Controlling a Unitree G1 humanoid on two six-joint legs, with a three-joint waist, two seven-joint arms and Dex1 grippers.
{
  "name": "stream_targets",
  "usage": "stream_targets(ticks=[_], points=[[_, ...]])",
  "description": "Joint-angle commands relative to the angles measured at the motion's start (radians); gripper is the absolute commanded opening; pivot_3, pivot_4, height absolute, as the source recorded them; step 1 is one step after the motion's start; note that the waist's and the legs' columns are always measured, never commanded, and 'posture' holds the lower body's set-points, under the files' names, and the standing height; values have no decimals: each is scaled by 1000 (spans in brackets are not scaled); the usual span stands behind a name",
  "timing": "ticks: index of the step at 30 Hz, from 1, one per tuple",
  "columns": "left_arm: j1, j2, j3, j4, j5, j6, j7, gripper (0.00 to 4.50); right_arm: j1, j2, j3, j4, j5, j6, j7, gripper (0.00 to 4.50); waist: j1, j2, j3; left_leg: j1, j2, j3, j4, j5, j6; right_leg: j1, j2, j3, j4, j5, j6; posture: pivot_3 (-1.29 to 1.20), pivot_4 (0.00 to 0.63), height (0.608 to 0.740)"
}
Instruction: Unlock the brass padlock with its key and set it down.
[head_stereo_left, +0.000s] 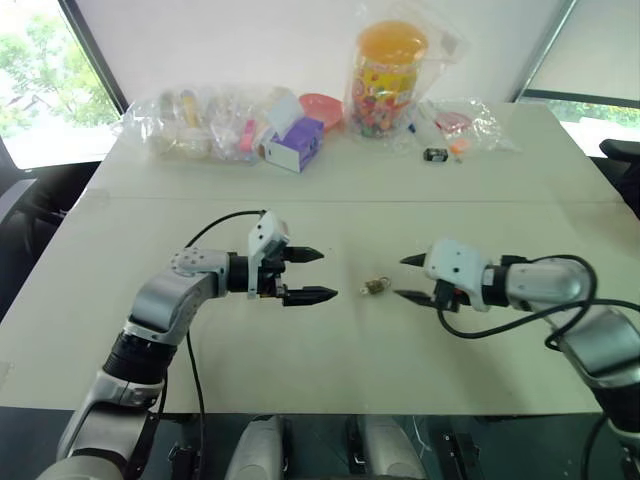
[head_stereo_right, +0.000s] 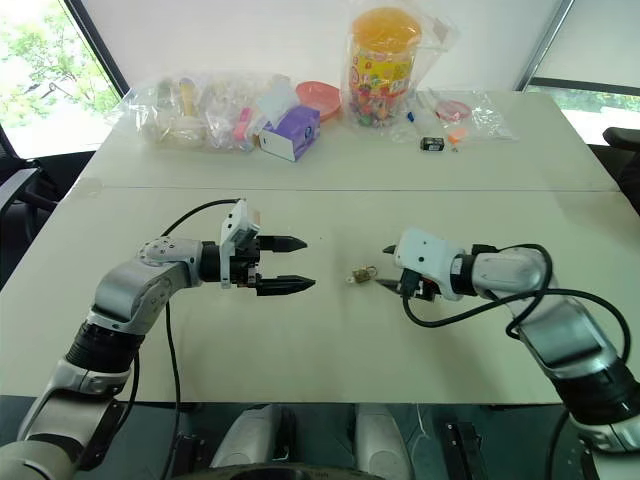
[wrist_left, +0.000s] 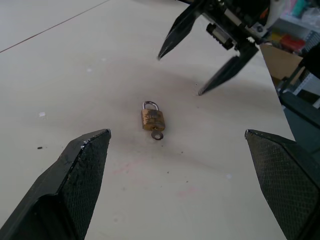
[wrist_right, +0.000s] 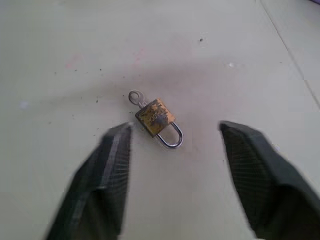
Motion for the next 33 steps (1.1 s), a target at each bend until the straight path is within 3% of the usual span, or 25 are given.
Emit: stream_targets(ticks=[1, 13, 22, 25, 30, 33], points=[[12, 22, 14, -73, -27, 20, -1, 4500, -51, 34, 26, 61, -10, -68, 53, 4465, 0, 0, 0, 0, 0, 0, 0, 0, 0, 0, 0, 0, 0, 0, 0, 0, 150, 735], [78, 73, 34, -168, -39, 45, 43, 4500, -259, 212, 127, 555, -130, -300, 154, 4465, -3, 0, 0, 1, 0, 1, 0, 0, 0, 0, -1, 0, 1, 0, 0, 0, 150, 735], [101, 79, 50, -201, -47, 51, 87, 4500, -305, 206, 171, 771, -200, -420, 240, 4465, 0, 1, 0, 6, 1, 1, 0, 0, 0, 5, -2, 0, 1, 0, 0, 0, 150, 735], [104, 82, 52, -203, -47, 50, 95, 4500, -310, 195, 178, 797, -208, -431, 265, 3647, 1, 1, 0, 16, 1, 0, -2, 0, 1, 16, -3, -1, -3, 0, 0, 0, 150, 735], [101, 83, 50, -201, -48, 44, 101, 4500, -307, 184, 179, 804, -218, -411, 292, 1163, 0, 1, -1, 19, 0, 0, -2, -1, 1, 21, -4, -1, -4, 0, -1, 0, 150, 735], [89, 79, 44, -188, -44, 37, 100, 4500, -308, 182, 175, 816, -224, -413, 287, 1163, 0, 1, -1, 19, 0, -1, -2, -1, 1, 20, -5, -1, -4, 0, -1, 0, 150, 735]])
